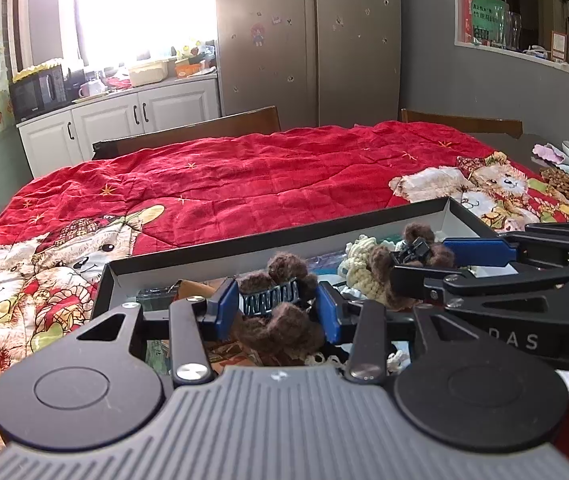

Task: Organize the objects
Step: 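Open both tools to release the pompom clips into the box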

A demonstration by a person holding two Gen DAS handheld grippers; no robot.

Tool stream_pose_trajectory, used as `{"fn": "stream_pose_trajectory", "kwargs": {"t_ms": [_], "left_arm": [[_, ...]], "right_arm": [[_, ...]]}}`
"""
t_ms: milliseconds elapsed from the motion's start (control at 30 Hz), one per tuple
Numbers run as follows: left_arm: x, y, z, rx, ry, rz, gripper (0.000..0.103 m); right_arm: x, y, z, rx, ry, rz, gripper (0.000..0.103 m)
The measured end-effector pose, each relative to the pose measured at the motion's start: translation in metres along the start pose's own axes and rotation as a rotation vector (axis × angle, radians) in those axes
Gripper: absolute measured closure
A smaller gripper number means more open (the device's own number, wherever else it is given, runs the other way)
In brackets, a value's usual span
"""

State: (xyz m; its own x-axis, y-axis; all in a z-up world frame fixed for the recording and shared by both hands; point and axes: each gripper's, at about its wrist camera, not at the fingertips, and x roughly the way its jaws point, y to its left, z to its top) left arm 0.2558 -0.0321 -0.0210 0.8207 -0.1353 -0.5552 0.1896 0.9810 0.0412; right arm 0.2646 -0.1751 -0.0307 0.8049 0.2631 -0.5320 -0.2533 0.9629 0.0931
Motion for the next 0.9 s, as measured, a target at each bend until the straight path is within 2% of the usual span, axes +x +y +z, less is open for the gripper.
{"fn": "stream_pose_trajectory", "kwargs": {"t_ms": [200,400,500,900], "left_arm": [[-0.009,0.002,0.004,-0.022,-0.023,-0.004,0.039],[-0.018,-0.001,0.005,-0.014,-0.042,0.004,0.038],[-0.023,-0.001,0.005,-0.018,-0.05,0.006,0.034],[-0.045,-0.003,0.007,-0.008,-0.074,0.04,0.025]], "right_arm": [[-0.006,0.001,0.002,0.0,-0.004,0.006,0.051],[-0.017,0.003,0.003,-0.013,-0.018,-0.002,0.051],[-0.024,0.004,0.004,-0.015,-0.026,-0.003,0.051],[-0.066,0.014,0.011,-0.046,-0.092,0.006,0.048]]}}
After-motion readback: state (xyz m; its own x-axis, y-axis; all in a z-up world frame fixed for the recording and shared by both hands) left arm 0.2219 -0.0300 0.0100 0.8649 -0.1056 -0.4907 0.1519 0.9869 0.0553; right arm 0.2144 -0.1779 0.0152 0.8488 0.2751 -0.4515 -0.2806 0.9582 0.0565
